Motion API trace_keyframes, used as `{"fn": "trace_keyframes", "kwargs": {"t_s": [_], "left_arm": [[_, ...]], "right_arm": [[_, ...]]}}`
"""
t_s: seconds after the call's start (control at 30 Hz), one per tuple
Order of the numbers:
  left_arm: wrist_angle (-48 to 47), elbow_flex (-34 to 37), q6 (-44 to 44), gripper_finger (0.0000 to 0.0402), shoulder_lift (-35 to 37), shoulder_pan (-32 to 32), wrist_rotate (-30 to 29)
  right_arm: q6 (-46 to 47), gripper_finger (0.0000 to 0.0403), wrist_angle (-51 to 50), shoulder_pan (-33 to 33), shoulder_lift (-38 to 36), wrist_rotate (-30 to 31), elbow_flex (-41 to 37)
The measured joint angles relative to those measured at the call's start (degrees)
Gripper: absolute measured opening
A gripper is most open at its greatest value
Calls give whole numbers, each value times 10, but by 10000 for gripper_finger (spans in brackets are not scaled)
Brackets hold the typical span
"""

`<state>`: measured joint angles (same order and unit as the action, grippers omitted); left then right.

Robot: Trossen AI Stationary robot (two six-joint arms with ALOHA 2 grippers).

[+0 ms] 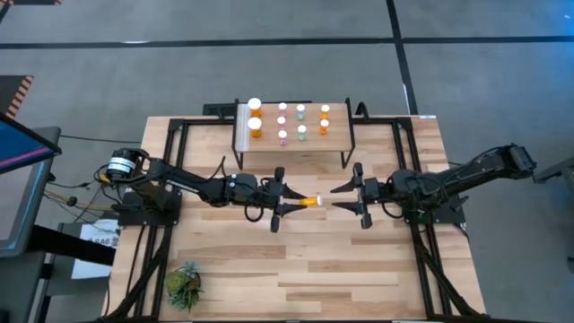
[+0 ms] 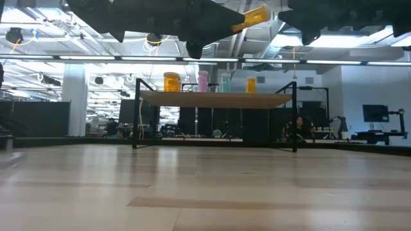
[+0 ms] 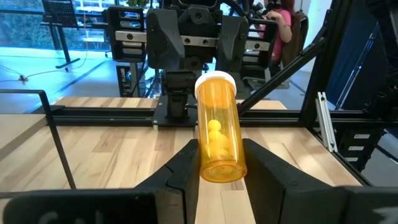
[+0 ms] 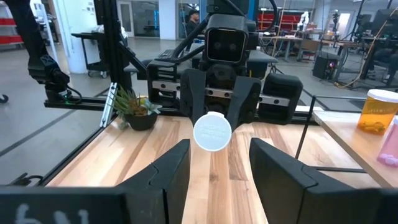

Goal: Pick and place medicine bottles onto shelf by color
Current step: Put the small orange pill bottle on the shelf aligned with the other small orange pill bottles

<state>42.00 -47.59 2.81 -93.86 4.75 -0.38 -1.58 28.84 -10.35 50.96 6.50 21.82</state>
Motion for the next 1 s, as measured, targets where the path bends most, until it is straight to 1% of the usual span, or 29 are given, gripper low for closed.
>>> {"fn": "trace_keyframes", "kwargs": {"t_s": [0.57,0.73,1.0], "left_arm": [[0,0,0,89,0,0,0],[10,0,-7,89,0,0,-21],[15,0,-11,89,0,0,-23]], "right_arm": [[-2,187,3,0,0,0,0],[-7,187,3,0,0,0,0],[-14,187,1,0,0,0,0]]}}
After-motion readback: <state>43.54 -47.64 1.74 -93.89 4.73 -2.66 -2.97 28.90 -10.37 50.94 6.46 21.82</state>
